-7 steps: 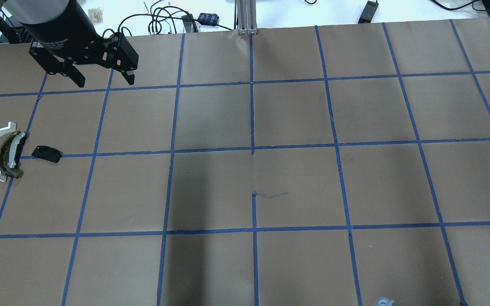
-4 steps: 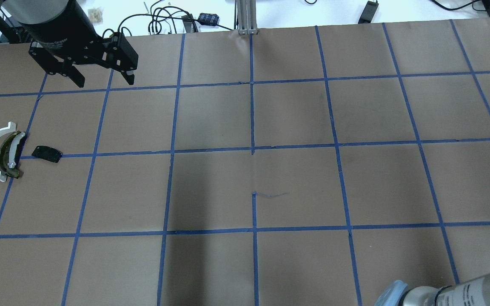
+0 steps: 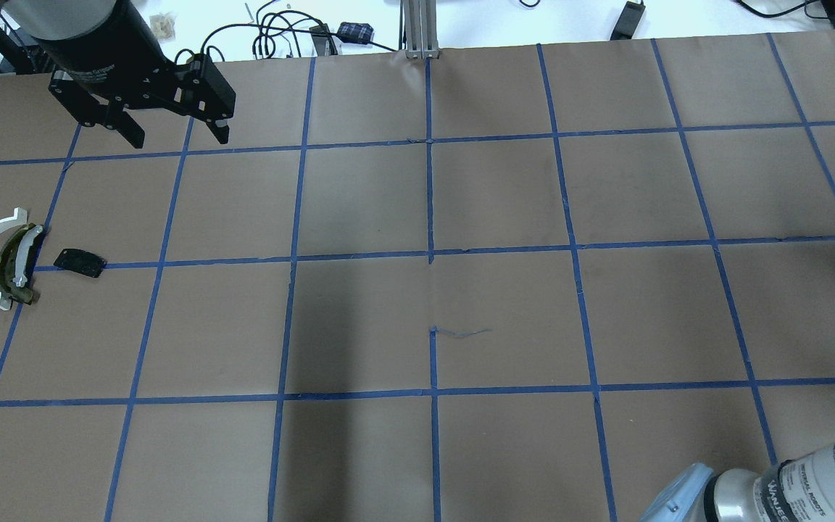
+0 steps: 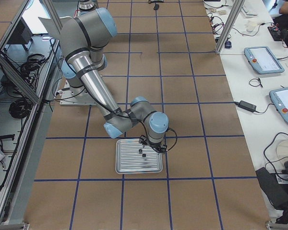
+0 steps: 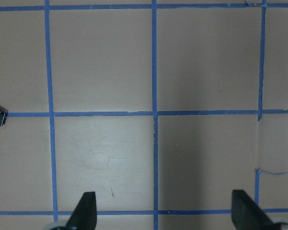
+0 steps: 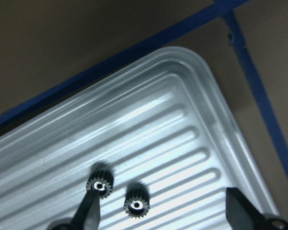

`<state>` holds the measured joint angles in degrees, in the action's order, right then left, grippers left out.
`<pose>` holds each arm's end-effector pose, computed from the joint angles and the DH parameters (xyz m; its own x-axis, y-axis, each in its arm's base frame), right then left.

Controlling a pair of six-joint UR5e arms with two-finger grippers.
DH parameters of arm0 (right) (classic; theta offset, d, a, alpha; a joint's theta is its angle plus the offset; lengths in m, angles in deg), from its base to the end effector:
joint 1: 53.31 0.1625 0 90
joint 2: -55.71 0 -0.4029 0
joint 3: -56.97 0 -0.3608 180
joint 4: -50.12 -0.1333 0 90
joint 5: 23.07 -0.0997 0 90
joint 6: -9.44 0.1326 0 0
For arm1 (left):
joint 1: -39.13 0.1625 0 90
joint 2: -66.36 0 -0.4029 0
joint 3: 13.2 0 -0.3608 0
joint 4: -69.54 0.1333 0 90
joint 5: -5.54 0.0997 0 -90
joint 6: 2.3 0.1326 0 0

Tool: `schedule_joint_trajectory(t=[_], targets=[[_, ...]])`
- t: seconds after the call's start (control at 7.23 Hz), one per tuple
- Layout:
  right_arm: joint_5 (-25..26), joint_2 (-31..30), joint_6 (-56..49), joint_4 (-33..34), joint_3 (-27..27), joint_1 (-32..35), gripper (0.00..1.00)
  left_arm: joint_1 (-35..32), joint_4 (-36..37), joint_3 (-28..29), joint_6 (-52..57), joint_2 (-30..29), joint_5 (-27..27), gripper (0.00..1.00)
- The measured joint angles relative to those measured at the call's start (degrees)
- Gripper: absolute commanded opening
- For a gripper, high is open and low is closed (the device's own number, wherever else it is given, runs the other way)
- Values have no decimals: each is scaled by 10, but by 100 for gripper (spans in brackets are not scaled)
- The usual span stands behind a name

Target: Place bearing gear from tray to pile

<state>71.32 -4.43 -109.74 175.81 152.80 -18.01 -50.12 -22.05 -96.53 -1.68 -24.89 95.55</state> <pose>-0.4131 -0.4434 0.1692 -0.4317 -0.9013 -0.0373 -0.9010 0.4287 0.0668 -0.1270 -0.4780 0.4737 -1.0000 -0.0023 -0.0009 -0.0022 0.9978 -0.0668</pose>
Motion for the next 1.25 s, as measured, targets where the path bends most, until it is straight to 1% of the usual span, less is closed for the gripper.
schedule_joint_trajectory(t=[0.14, 0.28, 0.55, 0.69, 0.83, 0.97, 1.25], targets=[[0, 2, -18, 14, 28, -12, 91, 0, 0, 0, 0, 0, 0, 100], [0, 0, -37, 30, 45, -18, 87, 0, 0, 0, 1, 0, 0, 100], [2, -1, -56, 46, 57, -20, 67, 0, -1, -1, 1, 0, 1, 100], [1, -2, -61, 48, 58, -21, 55, 0, 0, -1, 1, 1, 1, 100], [1, -2, -65, 48, 58, -21, 37, 0, 0, 0, 1, 1, 1, 100], [2, -2, -67, 48, 59, -21, 21, 0, 0, 0, 1, 1, 1, 100], [5, -7, -67, 48, 59, -21, 11, 0, 0, 0, 1, 0, 1, 100]])
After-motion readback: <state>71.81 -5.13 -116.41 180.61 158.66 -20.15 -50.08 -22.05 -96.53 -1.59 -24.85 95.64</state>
